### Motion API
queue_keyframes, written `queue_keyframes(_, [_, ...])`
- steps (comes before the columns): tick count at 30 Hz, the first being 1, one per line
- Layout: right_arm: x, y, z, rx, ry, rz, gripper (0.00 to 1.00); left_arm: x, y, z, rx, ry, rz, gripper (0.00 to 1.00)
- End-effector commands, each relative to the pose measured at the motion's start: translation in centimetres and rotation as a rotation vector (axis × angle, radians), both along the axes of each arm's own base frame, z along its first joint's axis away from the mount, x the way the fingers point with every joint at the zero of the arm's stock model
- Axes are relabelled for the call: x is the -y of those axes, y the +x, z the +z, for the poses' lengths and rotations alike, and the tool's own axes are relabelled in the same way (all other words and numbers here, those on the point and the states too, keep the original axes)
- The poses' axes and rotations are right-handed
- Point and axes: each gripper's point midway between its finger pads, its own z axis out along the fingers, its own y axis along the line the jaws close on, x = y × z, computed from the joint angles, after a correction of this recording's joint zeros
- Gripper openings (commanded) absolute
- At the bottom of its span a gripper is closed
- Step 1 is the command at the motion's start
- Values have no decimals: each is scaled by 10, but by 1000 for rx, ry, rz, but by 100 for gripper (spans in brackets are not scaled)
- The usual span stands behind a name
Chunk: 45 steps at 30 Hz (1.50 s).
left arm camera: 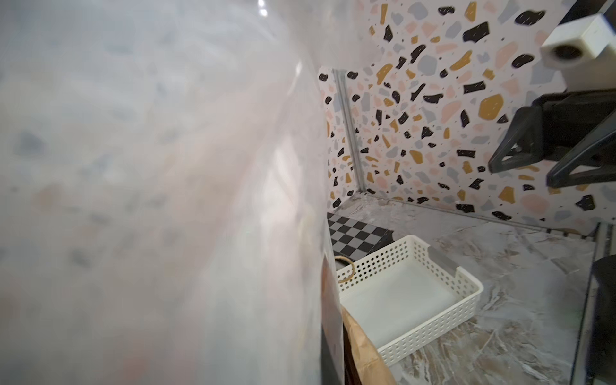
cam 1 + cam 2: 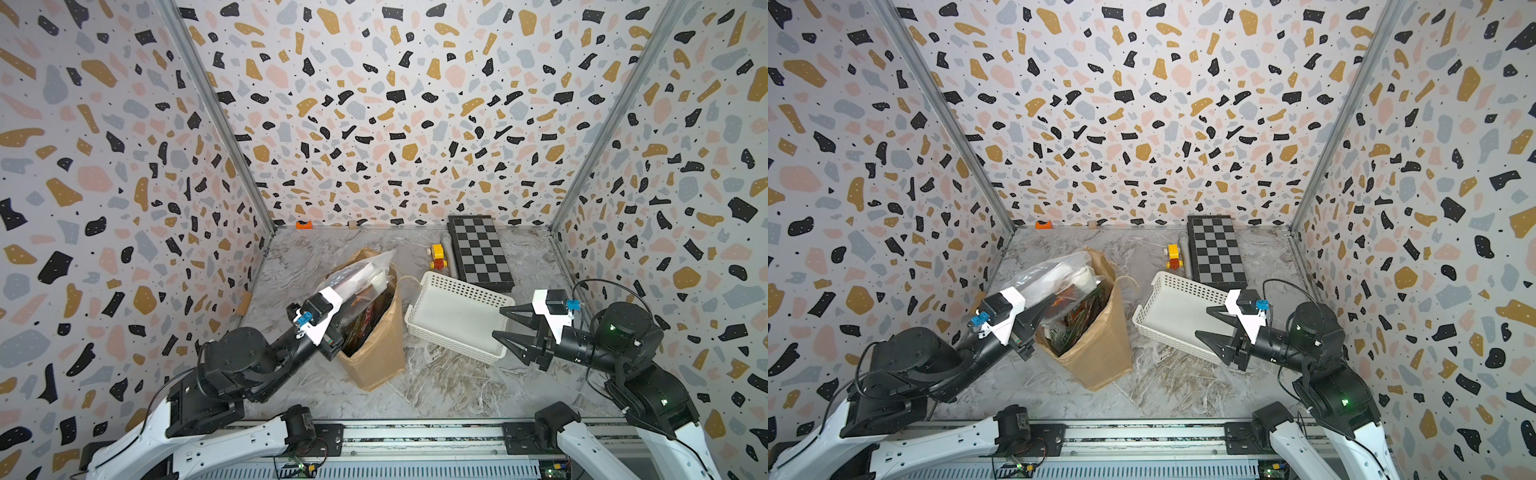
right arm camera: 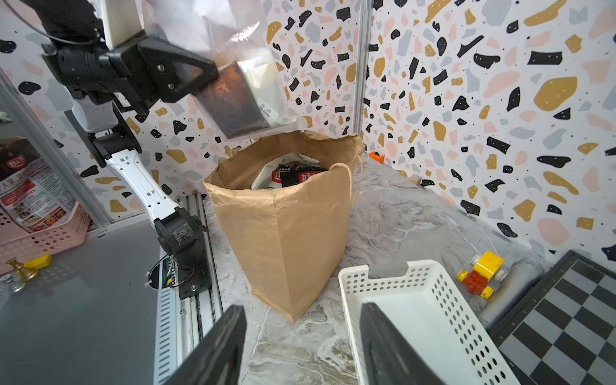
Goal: Place the condiment packets inside the bag
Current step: Place the condiment packet in the paper bag.
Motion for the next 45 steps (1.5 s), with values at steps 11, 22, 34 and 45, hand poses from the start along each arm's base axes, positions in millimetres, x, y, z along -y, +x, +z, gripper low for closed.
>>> queue_keyframes(11, [3,-2,-1,-19,16,-26,57,30,3,-44,-169,-19,-74,0])
queue_keyframes(22, [8,-3,-13,-23,-16,-53,58,23,13,-70,-515,-147,-54,0])
queue_keyframes(34, [9,-2,-20,-24,-25,-59,58,21,18,-141,-603,-47,-24,0])
queue_keyframes(45, [8,3,-29,-37,-38,-64,58,13,18,-164,-627,-25,15,34])
